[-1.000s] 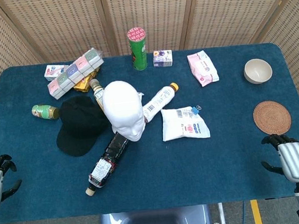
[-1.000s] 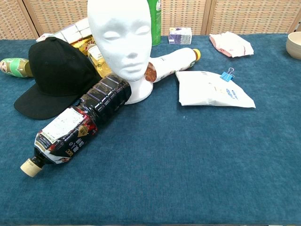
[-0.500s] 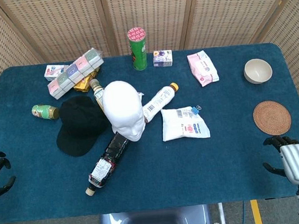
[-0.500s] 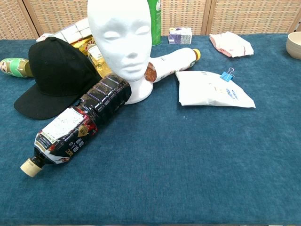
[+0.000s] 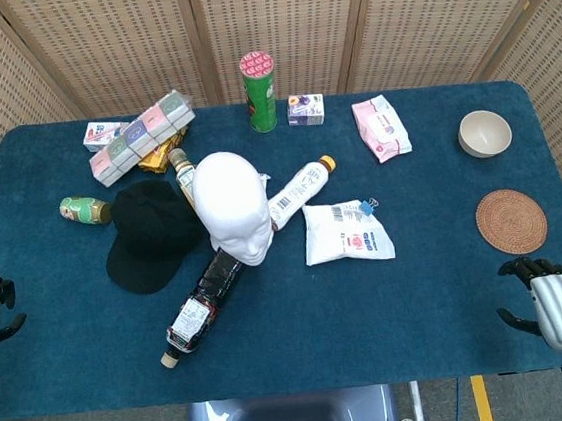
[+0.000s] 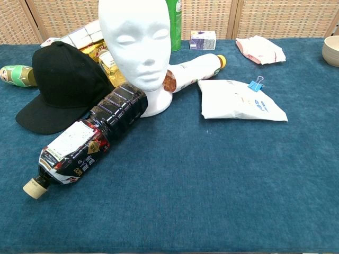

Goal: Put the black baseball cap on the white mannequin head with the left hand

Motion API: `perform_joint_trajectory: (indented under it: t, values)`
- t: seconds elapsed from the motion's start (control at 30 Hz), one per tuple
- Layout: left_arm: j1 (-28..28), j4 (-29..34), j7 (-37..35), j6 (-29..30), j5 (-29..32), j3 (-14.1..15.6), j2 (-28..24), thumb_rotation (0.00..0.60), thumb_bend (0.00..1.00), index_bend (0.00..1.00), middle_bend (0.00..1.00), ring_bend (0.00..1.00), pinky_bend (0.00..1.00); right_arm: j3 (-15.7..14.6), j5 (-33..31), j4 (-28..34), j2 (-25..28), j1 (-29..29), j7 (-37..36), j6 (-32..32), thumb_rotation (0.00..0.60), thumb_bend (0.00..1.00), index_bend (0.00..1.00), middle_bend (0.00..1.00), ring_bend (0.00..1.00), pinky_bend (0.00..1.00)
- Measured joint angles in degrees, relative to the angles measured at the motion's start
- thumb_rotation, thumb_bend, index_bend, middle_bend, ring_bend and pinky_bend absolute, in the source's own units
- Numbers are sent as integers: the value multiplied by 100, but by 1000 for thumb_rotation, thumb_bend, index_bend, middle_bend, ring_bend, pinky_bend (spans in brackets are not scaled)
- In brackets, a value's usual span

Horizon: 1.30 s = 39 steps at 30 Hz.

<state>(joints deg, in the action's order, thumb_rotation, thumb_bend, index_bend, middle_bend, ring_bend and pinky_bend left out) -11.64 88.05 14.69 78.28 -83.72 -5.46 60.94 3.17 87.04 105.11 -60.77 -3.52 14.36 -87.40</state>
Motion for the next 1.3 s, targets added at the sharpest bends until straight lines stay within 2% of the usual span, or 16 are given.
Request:
perform_joint_trajectory:
  t: [0.33, 0.67, 1.3]
  values:
    - [-573, -1415, -766, -616, -64, -37, 869, 600, 87, 645, 620, 488, 618, -17, -30, 57, 15, 80, 84, -61, 600, 80, 399, 430, 426, 526]
    - [-1072, -2603, -1455, -961, -382, 113, 1865, 600, 87, 645, 620, 488, 619, 1, -95, 75, 25, 125, 128, -83, 600, 82, 399, 430, 426, 526]
    - [-1436, -3929, -2240, -1012, -657, 367, 2903, 600, 87, 645, 620, 488, 619, 31, -216, 183, 103, 234, 218, -170, 600, 81, 399, 430, 426, 526]
